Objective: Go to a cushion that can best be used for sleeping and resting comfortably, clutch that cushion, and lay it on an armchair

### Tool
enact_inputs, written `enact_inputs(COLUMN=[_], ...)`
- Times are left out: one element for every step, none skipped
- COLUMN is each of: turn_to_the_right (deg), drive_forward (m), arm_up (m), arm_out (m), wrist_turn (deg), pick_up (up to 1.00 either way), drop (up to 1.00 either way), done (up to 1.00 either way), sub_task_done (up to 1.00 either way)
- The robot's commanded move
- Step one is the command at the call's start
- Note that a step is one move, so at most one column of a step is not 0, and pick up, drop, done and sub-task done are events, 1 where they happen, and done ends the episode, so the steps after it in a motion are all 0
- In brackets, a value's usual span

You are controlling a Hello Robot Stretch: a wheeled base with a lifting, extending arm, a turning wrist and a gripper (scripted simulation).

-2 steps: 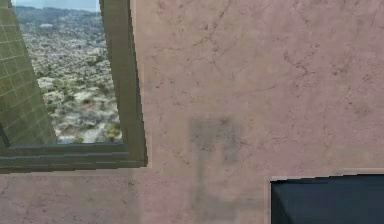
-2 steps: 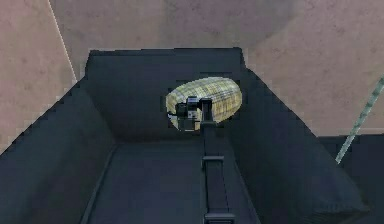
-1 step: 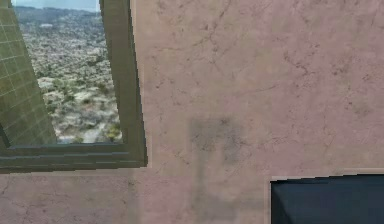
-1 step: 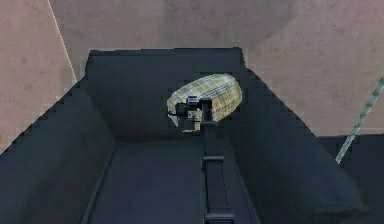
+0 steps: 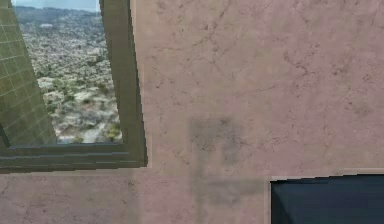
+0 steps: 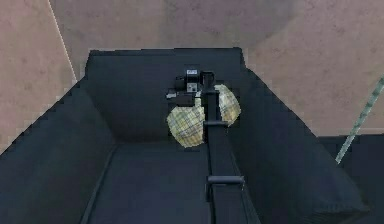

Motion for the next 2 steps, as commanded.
enact_inputs(turn_to_the_right=[0.0,0.0], drive_forward=[0.0,0.0], arm_up=[0.0,0.0], arm_out=[-0.08,0.0], wrist_turn=[0.0,0.0], pick_up=[0.0,0.0], drop=[0.0,0.0], done=[0.0,1.0], sub_task_done=[0.0,0.0])
